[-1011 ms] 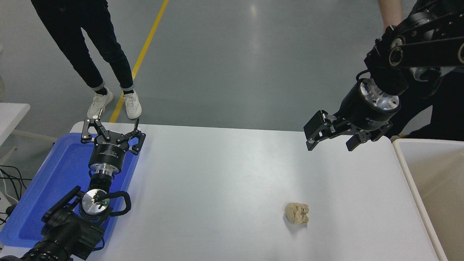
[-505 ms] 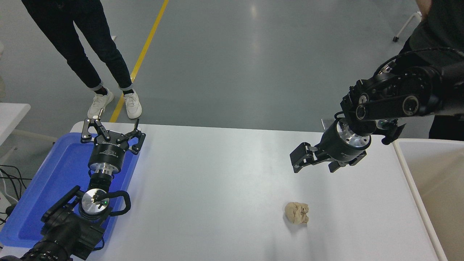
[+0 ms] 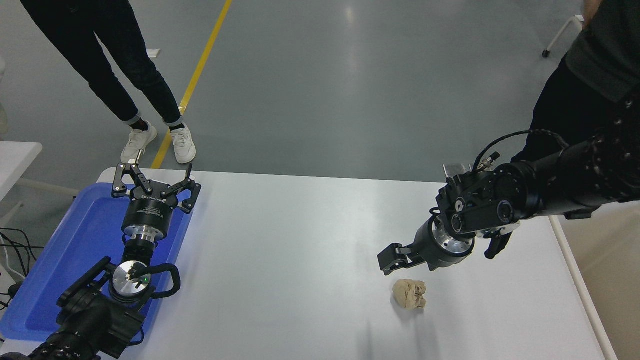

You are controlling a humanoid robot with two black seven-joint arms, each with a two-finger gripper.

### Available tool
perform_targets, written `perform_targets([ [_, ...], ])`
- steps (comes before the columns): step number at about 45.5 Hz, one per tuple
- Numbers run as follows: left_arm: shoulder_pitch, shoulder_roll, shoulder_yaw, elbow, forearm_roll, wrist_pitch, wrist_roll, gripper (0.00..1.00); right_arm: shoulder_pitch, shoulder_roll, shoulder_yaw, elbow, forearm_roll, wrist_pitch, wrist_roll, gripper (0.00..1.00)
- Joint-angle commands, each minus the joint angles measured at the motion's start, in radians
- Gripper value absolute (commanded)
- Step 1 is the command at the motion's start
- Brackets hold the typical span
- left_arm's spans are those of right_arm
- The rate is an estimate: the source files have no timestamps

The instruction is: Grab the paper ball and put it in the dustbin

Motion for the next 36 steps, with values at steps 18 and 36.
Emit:
perform_targets([
  [18, 0.000, 0.000, 0.000, 0.000, 0.000, 0.000, 0.000, 1.00, -0.206, 0.025, -0.080, -0.143, -0.062, -0.145, -0.011, 1.00],
  [36, 0.000, 0.000, 0.000, 0.000, 0.000, 0.000, 0.000, 1.00, -0.229, 0.025, -0.063, -0.149, -0.042, -0.146, -0.015, 1.00],
])
